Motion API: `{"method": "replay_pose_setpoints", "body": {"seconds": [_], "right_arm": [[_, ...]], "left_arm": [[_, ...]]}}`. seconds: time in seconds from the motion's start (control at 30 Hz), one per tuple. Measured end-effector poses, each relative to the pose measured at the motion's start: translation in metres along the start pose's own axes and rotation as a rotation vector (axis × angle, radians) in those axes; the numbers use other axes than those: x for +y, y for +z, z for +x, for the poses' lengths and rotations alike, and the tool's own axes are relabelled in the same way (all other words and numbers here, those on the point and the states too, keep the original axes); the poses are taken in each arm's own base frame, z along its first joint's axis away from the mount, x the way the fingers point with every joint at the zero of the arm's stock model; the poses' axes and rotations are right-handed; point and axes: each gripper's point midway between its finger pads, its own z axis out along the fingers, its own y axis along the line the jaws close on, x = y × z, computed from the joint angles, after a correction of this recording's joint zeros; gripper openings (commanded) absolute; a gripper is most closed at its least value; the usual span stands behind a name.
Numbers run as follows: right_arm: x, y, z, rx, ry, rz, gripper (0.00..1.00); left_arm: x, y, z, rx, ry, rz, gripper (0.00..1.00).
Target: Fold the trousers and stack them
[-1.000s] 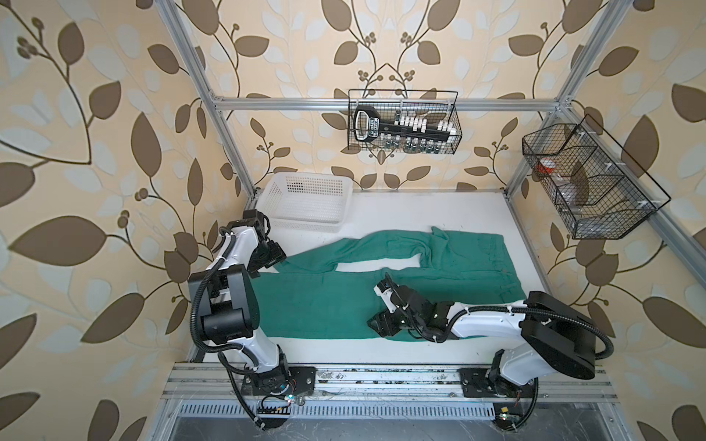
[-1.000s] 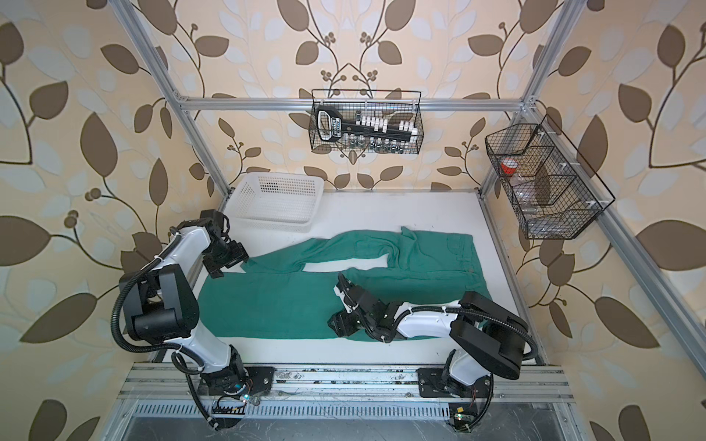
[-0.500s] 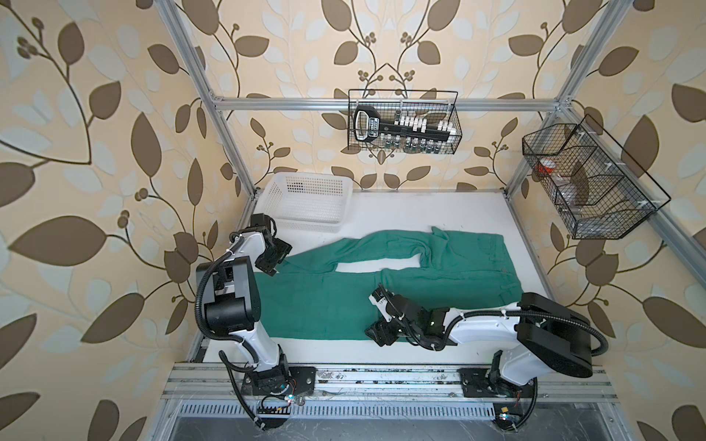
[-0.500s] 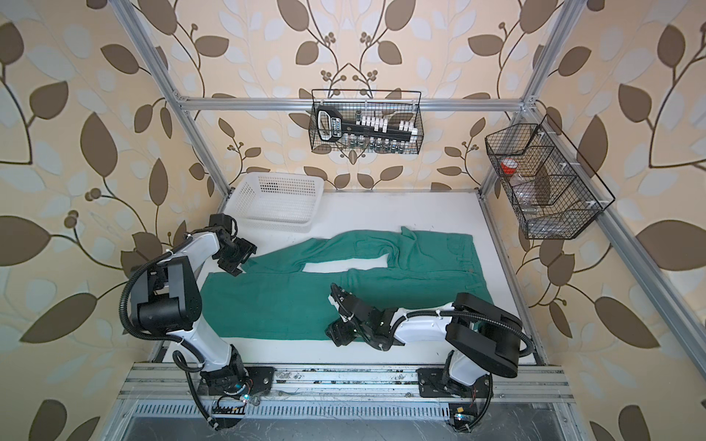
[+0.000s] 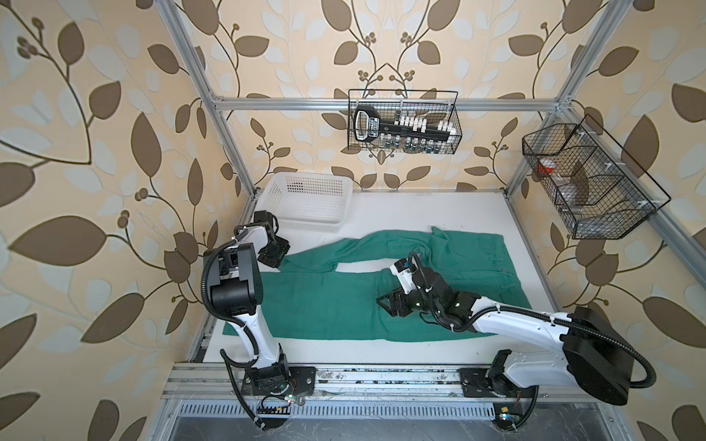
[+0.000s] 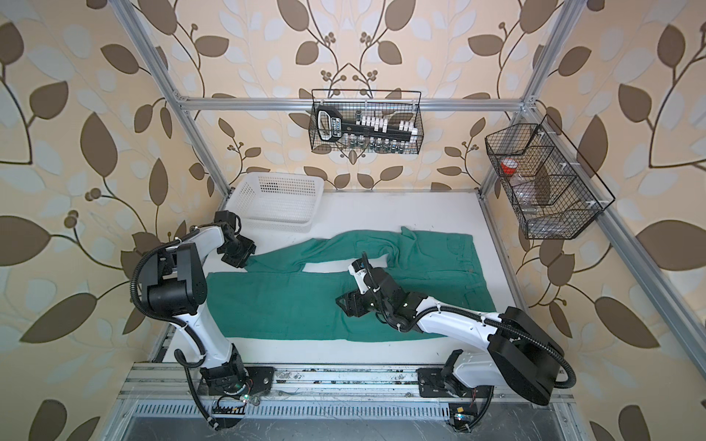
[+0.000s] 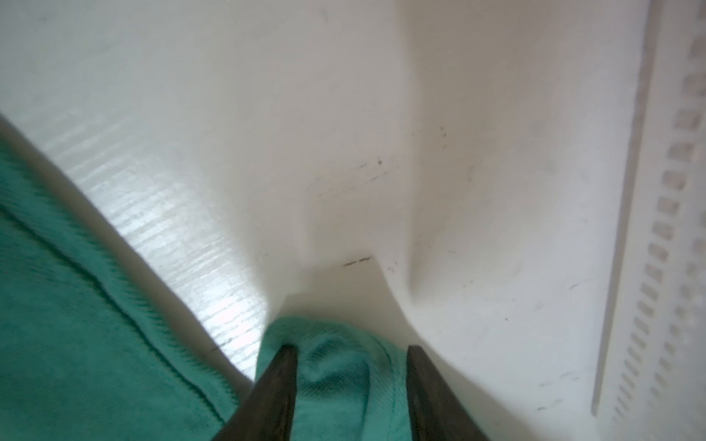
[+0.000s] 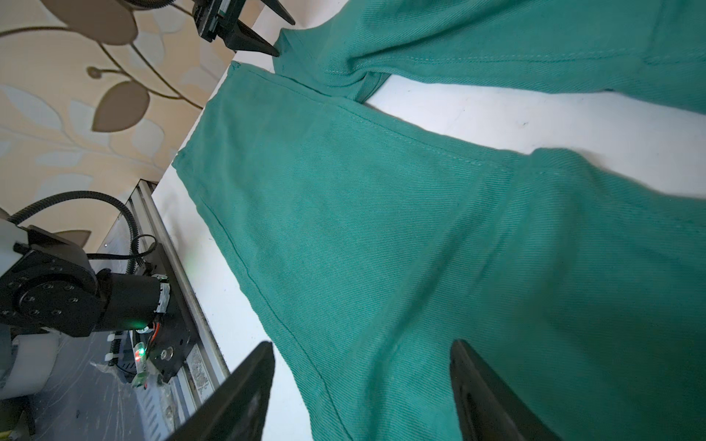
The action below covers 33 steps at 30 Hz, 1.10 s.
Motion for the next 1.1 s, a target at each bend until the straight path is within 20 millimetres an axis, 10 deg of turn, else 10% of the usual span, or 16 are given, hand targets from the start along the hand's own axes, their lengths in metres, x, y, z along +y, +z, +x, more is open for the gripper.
{"method": "replay_pose_setpoints", "body": {"seconds": [0.4,0.6,0.8,1.1], "right_arm": [[-0.010,-0.004,-0.016,-0.010,0.041,-0.017,0.73],[-0.014,-0.005,-0.026,-0.025,0.052,-0.021,0.73],[-0.017,-0.006,-0.029,-0.028,0.058,-0.021,0.73],[-0.036,-0.009,-0.039,-0.053,0.093,0.011,0.72]], "left_arm": [[-0.004,0.014,-0.002,0.017,0.027,-0.013,0.33],[-0.003,0.016,0.000,0.027,0.049,-0.019,0.03],[-0.004,0.015,0.001,0.035,0.084,-0.017,0.00],[-0.026,-0.041,-0.019,-0.045,0.202,0.011,0.00]]}}
